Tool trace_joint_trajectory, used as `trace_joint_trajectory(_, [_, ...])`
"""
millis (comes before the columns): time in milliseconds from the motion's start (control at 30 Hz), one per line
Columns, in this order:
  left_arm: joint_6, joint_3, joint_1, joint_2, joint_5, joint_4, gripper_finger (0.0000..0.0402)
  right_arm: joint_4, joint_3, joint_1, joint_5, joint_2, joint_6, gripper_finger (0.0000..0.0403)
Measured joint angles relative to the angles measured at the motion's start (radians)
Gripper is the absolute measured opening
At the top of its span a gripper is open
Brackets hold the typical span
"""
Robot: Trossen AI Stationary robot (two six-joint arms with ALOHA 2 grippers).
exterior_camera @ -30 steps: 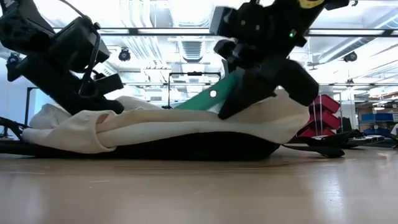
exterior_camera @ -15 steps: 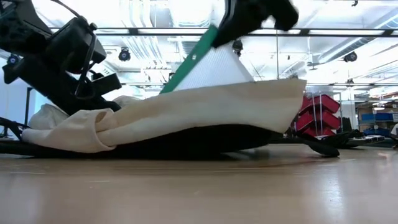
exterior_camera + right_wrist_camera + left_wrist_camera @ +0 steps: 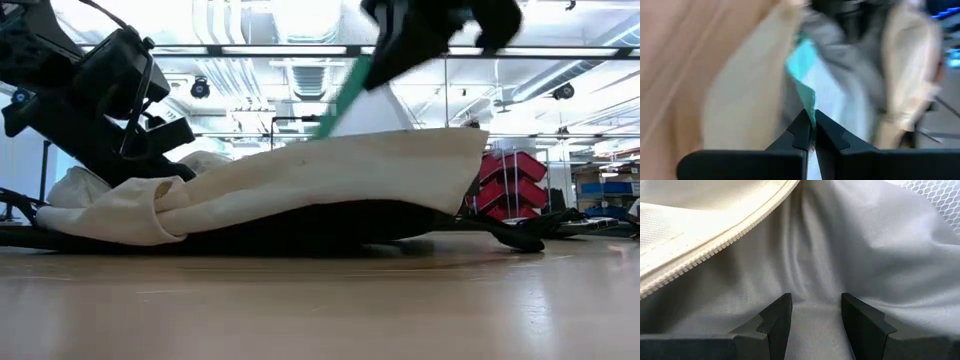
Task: Unpack backpack
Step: Remove the green zip bag from the white backpack
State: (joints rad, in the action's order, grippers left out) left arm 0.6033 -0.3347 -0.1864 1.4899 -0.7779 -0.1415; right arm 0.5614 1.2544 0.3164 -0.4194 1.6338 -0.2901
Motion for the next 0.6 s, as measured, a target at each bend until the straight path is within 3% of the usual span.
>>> trace_joint_trajectory(167, [0.000,0.000,0.000,0.000,-0.001,-0.002,0.0157,-0.031,-0.011,-0.030,-0.004,0.107,-0.028,0.0025])
trace_joint_trajectory(467, [0.001,0.001,0.001,0.000,0.000,-0.003,0.0157,-0.063,0.001,-0.099,0.000,0.259,-0.092,0.0158])
trace_joint_trajectory(600, [-0.006,0.002,0.001,0.000,-0.007,-0.006,0.0157,-0.103,0.001,-0.137,-0.045,0.293,-0.121,0.0162])
